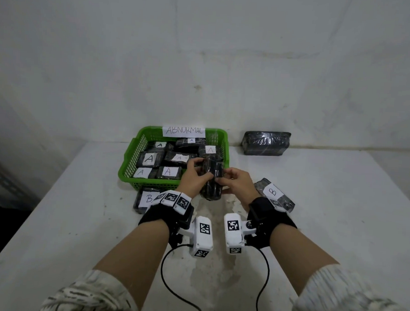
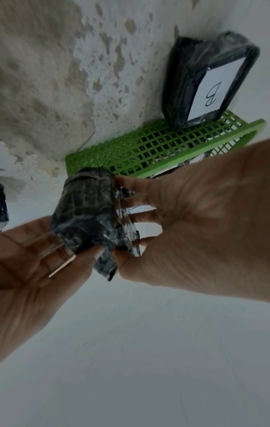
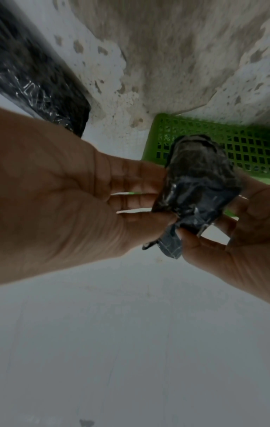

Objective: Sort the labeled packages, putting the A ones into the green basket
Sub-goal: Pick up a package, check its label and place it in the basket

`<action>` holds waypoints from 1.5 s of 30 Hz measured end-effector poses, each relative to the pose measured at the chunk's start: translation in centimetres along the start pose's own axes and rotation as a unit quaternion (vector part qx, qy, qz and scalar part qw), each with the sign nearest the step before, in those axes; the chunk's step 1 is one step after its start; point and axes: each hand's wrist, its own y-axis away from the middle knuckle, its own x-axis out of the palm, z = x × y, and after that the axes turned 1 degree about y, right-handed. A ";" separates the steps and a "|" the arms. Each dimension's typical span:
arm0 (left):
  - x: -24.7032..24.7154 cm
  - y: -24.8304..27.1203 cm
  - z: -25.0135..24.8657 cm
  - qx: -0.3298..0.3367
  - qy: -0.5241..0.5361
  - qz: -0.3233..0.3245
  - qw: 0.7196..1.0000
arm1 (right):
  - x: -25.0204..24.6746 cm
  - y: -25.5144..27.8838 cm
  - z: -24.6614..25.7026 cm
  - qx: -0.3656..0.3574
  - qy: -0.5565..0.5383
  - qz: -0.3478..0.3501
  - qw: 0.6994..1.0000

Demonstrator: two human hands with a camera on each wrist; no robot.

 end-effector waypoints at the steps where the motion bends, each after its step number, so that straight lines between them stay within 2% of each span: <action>1: 0.0 0.0 -0.1 0.001 0.003 -0.008 1.000 | 0.1 0.1 0.1 0.005 0.010 0.011 1.000; 4: -0.1 -0.1 0.0 -0.013 0.020 -0.011 1.000 | 0.0 0.2 -0.2 0.020 0.032 0.036 0.999; 7: -0.2 0.2 0.1 -0.034 0.020 0.022 0.999 | -0.1 0.4 -0.3 0.026 0.014 0.030 0.999; 10: -0.4 0.3 0.5 -0.029 0.005 0.049 0.998 | -0.3 0.4 -0.2 0.032 0.011 0.040 0.999; 14: -0.5 0.2 0.5 -0.040 0.033 0.026 0.998 | -0.2 0.6 0.1 0.041 0.042 0.074 0.996; 19: -0.4 0.0 0.5 -0.053 0.040 0.025 0.997 | 0.1 0.5 0.3 0.029 0.056 0.065 0.996; 23: -0.4 -0.4 0.5 -0.092 0.127 0.015 0.988 | -0.1 0.6 0.5 0.023 0.045 -0.009 0.999; 26: -0.1 -0.3 0.2 -0.095 0.135 0.027 0.986 | 0.1 0.3 0.9 0.081 -0.004 -0.027 0.996; 29: -0.1 -0.1 0.3 -0.091 0.134 0.041 0.986 | 0.2 0.5 2.1 0.173 -0.084 0.042 0.980; 31: -0.3 0.1 0.2 -0.089 0.148 0.046 0.984 | 0.2 0.6 2.6 0.193 -0.113 0.083 0.971; 33: -0.4 0.0 0.3 -0.058 0.138 0.042 0.988 | 0.1 0.5 2.7 0.191 -0.137 0.073 0.969; 37: -0.9 -0.6 0.8 0.043 -0.010 0.009 0.999 | -0.1 0.3 1.9 0.175 -0.121 0.028 0.977; 40: -1.1 -0.8 0.4 0.020 -0.013 -0.005 1.000 | 0.0 0.0 1.0 0.152 -0.079 0.021 0.985; 42: -0.8 -0.6 0.1 -0.017 -0.010 0.024 1.000 | 0.2 0.2 1.1 0.136 -0.045 0.031 0.989; 45: -0.3 -0.3 -0.1 -0.031 0.016 0.044 0.998 | 0.5 0.5 1.6 0.131 -0.046 0.056 0.989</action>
